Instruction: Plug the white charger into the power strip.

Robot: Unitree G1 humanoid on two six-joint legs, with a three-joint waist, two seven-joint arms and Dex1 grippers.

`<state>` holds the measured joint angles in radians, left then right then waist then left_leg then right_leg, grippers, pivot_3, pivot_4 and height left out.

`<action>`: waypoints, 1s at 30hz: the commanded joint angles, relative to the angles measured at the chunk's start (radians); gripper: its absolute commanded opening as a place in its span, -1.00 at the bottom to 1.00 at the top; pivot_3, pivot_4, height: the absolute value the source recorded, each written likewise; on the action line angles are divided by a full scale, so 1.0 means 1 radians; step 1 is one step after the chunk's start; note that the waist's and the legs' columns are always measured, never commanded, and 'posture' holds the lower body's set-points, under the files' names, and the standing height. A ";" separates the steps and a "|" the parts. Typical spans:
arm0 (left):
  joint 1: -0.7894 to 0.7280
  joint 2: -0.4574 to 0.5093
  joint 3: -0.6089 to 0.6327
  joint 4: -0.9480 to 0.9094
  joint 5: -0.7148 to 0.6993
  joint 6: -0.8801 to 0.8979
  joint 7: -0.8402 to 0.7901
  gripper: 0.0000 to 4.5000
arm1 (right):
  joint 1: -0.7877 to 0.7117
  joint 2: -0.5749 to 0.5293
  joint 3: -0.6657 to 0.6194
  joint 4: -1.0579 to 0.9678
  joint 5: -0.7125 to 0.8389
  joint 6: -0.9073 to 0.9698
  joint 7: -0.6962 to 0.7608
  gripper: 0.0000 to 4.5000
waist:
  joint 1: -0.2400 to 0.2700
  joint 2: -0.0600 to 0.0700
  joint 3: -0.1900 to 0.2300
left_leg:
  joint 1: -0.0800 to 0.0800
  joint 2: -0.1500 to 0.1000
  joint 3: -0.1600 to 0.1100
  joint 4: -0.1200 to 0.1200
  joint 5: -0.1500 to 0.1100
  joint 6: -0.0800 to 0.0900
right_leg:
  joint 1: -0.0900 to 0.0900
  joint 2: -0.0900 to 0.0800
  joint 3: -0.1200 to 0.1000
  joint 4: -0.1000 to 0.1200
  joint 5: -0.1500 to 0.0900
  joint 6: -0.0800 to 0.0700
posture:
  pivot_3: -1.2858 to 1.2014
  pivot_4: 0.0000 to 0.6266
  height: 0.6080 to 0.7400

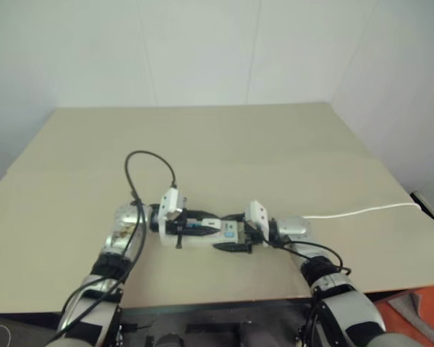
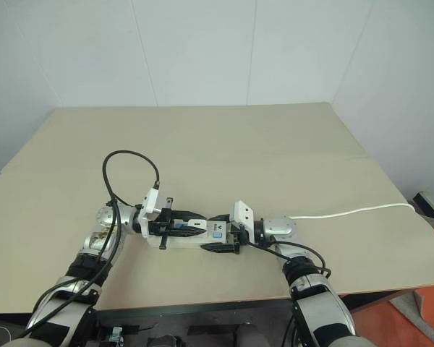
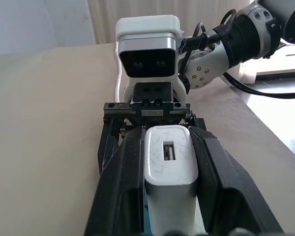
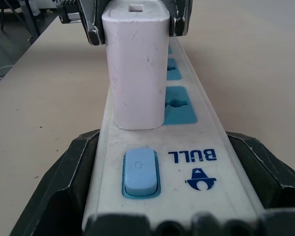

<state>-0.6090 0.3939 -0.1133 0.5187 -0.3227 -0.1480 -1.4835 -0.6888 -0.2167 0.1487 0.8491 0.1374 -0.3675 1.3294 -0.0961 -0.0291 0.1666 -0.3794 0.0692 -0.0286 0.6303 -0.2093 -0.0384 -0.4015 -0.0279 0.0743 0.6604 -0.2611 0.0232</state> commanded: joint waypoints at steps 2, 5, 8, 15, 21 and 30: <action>0.034 0.041 -0.032 0.036 0.063 0.041 0.015 -0.54 | 0.008 0.005 0.014 -0.001 -0.007 0.009 0.015 0.52 | 0.000 0.000 -0.001 | 0.000 0.000 0.000 0.000 0.000 0.000 | 0.000 0.000 0.000 0.000 -0.001 0.001 | 0.03 -0.52 1.00; 0.025 0.054 -0.046 0.026 0.069 0.082 0.018 -0.54 | 0.008 0.005 0.014 0.000 -0.007 0.008 0.014 0.52 | 0.000 0.001 -0.001 | 0.000 0.000 0.000 0.000 0.000 0.000 | 0.000 0.000 0.000 0.000 -0.001 0.002 | 0.03 -0.52 1.00; 0.014 0.058 -0.050 0.022 0.068 0.105 0.029 -0.12 | 0.008 0.006 0.014 0.000 -0.007 0.007 0.013 0.52 | -0.002 0.003 -0.002 | 0.000 0.000 0.000 0.000 0.000 0.000 | 0.000 0.000 0.000 0.000 -0.001 0.002 | 0.03 -0.52 1.00; 0.001 0.053 -0.046 0.019 0.066 0.123 0.036 0.83 | 0.009 0.009 0.013 -0.004 -0.004 0.011 0.015 0.52 | 0.000 0.003 -0.002 | 0.001 0.000 0.001 -0.001 0.000 0.000 | 0.000 0.000 0.002 0.000 -0.001 0.002 | 0.03 -0.52 1.00; -0.031 0.057 -0.015 0.004 0.039 0.144 0.043 0.98 | 0.009 0.012 0.013 -0.002 -0.004 0.010 0.014 0.52 | 0.000 0.003 -0.002 | 0.001 0.000 0.001 -0.001 0.000 0.000 | 0.000 0.000 0.002 0.000 -0.001 0.002 | 0.03 -0.52 1.00; -0.148 0.218 0.087 -0.036 -0.032 0.213 -0.038 1.00 | 0.006 0.002 0.017 -0.005 -0.004 0.053 0.032 0.98 | -0.001 0.003 -0.002 | -0.002 0.000 0.001 -0.001 0.000 0.000 | -0.002 0.001 0.001 -0.001 -0.001 0.002 | 0.03 -0.52 1.00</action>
<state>-0.7391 0.5901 -0.0718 0.5088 -0.3227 0.0693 -1.5069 -0.6890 -0.2159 0.1503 0.8461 0.1399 -0.3404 1.3481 -0.0968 -0.0262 0.1645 -0.3814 0.0692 -0.0280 0.6290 -0.2093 -0.0384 -0.4040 -0.0273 0.0755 0.6590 -0.2624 0.0253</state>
